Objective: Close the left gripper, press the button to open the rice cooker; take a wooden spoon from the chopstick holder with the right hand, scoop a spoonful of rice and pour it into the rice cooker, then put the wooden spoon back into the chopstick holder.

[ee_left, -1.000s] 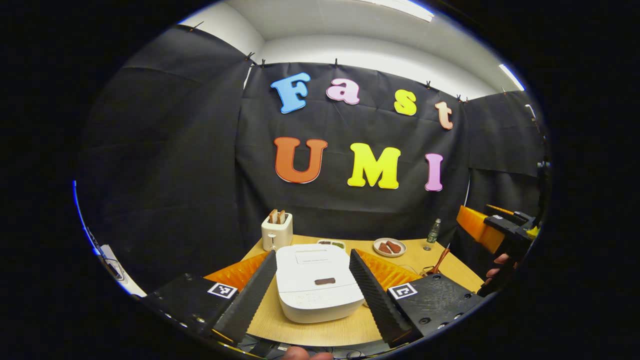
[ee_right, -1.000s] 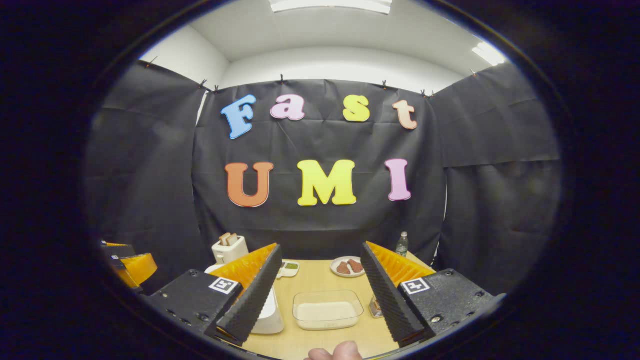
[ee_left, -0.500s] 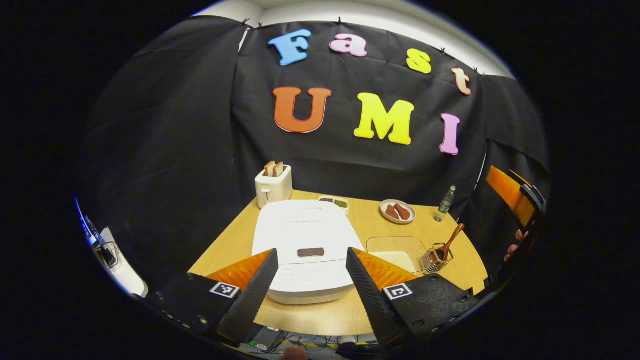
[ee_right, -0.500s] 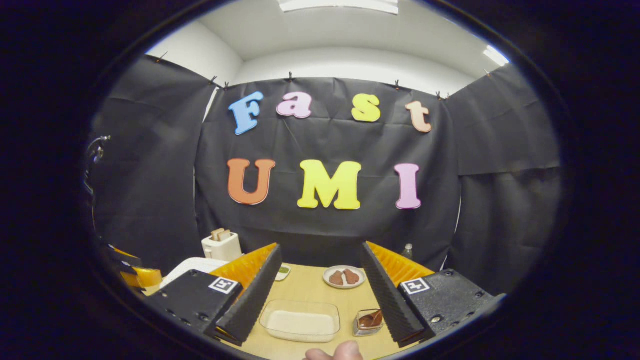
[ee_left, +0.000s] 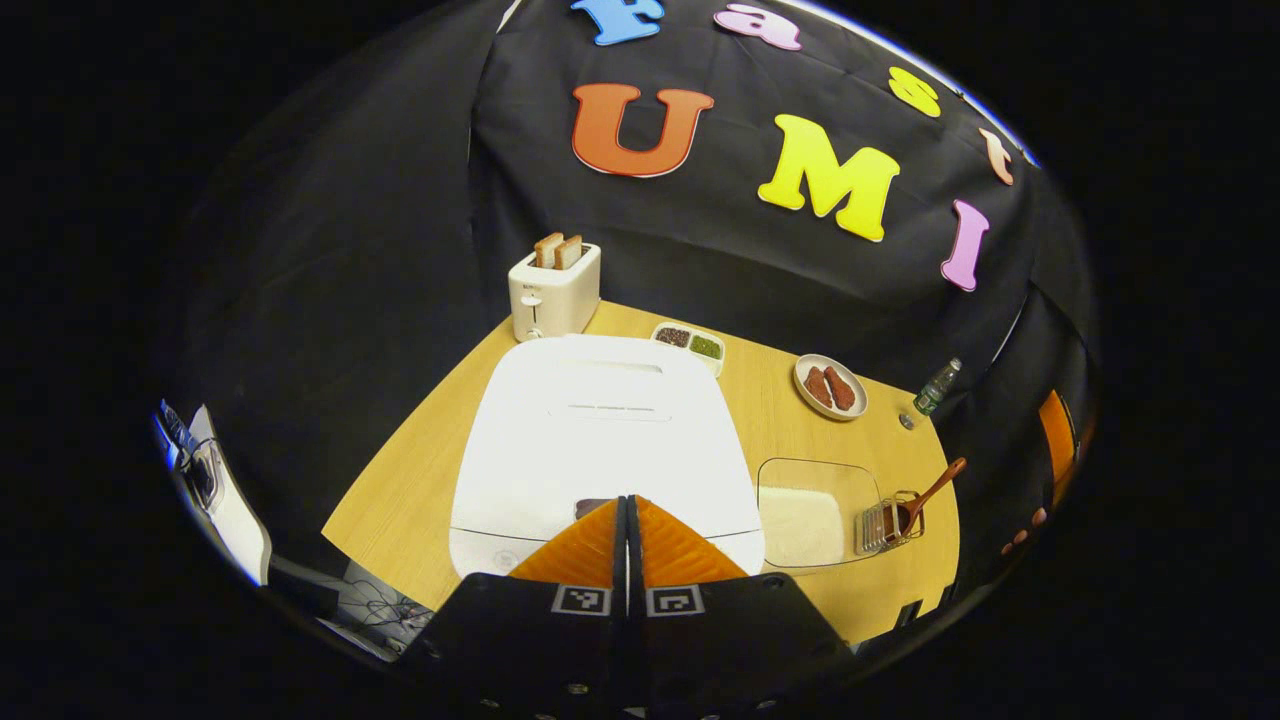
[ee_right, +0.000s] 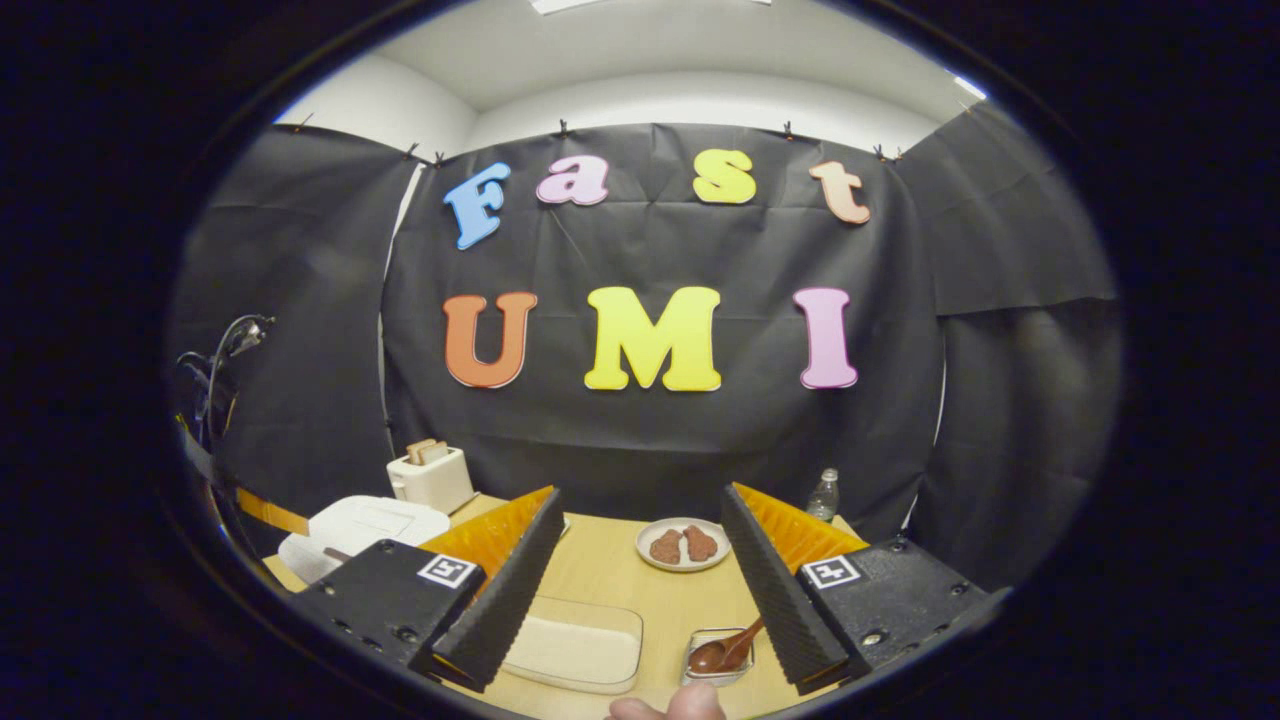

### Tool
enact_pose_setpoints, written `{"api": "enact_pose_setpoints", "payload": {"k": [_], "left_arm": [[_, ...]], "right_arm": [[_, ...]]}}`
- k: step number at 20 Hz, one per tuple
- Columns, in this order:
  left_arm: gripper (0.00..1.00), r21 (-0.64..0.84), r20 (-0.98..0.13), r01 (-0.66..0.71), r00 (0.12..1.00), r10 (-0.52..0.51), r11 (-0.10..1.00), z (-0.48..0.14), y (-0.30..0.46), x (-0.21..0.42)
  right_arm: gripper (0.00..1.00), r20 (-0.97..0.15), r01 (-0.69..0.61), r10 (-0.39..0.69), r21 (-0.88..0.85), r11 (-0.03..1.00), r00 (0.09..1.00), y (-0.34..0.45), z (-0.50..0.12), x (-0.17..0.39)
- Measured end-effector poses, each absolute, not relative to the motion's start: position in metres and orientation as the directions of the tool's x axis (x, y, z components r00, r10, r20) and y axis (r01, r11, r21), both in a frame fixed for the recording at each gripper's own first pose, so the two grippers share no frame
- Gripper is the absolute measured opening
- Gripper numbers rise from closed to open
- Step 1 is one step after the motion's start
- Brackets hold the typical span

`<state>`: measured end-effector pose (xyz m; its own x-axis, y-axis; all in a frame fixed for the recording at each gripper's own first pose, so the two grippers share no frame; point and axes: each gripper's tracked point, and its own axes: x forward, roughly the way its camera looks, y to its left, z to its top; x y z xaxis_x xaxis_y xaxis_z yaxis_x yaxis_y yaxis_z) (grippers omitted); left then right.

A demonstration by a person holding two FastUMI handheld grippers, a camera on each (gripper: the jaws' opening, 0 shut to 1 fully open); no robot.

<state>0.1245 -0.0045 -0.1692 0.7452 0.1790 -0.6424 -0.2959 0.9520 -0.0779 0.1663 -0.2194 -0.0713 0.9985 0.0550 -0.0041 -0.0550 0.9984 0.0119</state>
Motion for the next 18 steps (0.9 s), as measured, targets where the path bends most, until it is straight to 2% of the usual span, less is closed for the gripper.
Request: {"api": "enact_pose_setpoints", "payload": {"k": [12, 16, 18], "left_arm": [[0.00, -0.031, -0.712, -0.305, 0.675, 0.193, 0.952, -0.214, 0.013, 0.136], [0.00, -0.015, -0.762, -0.340, 0.613, 0.209, 0.940, -0.225, 0.014, 0.130], [0.00, -0.001, -0.754, -0.330, 0.621, 0.216, 0.944, -0.223, 0.012, 0.131]], "right_arm": [[1.00, -0.085, -0.077, 0.080, 0.039, 0.996, 0.993, -0.243, -0.102, 0.186], [1.00, -0.092, -0.078, 0.082, 0.051, 0.996, 0.992, -0.243, -0.105, 0.186], [1.00, -0.094, -0.081, 0.086, 0.056, 0.995, 0.992, -0.242, -0.107, 0.183]]}}
